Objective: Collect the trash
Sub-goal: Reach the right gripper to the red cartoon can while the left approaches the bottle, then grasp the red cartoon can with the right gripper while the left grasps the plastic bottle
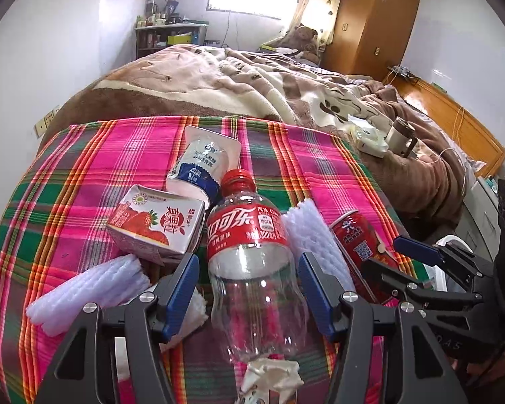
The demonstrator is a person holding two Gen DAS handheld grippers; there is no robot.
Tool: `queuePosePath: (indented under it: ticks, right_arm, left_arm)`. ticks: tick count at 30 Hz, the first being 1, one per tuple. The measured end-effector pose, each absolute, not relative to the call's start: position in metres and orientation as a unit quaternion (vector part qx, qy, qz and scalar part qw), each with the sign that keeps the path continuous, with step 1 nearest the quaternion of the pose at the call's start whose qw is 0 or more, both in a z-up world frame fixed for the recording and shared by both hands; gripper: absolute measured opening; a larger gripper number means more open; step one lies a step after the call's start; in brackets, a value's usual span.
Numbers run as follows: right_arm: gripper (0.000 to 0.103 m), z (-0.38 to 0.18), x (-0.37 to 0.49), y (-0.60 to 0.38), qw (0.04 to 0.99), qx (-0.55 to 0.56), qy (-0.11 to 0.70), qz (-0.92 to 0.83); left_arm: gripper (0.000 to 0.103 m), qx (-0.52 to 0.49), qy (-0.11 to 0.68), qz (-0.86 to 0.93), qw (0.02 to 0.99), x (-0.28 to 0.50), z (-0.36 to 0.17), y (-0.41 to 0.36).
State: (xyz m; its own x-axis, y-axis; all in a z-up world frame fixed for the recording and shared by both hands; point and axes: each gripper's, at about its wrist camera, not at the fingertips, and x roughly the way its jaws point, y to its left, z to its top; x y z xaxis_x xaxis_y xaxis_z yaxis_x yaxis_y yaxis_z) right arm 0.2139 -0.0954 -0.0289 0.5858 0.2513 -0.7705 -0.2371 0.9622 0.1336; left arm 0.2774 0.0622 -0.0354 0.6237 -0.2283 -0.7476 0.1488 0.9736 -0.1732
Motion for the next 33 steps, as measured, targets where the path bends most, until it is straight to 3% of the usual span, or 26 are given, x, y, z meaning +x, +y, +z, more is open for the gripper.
queuePosePath:
  ticks: [23, 27, 33]
  right_arm:
    - [0.067, -0.042, 0.246, -0.108, 0.862, 0.073, 0.478, 0.155]
    - [0.067, -0.045, 0.248, -0.109, 0.859, 0.08, 0.482, 0.151]
    - [0.067, -0.046, 0.25, -0.109, 0.861, 0.068, 0.483, 0.143]
  left_arm:
    - [0.062, -0.054, 0.452, -0.122, 0.882, 0.323, -0.045, 0.047]
    - [0.067, -0.042, 0.446, -0.121, 0.886, 0.327, -0.041, 0.042]
    - [0.067, -0.04, 0.47, -0.103, 0.876, 0.337, -0.052, 0.038]
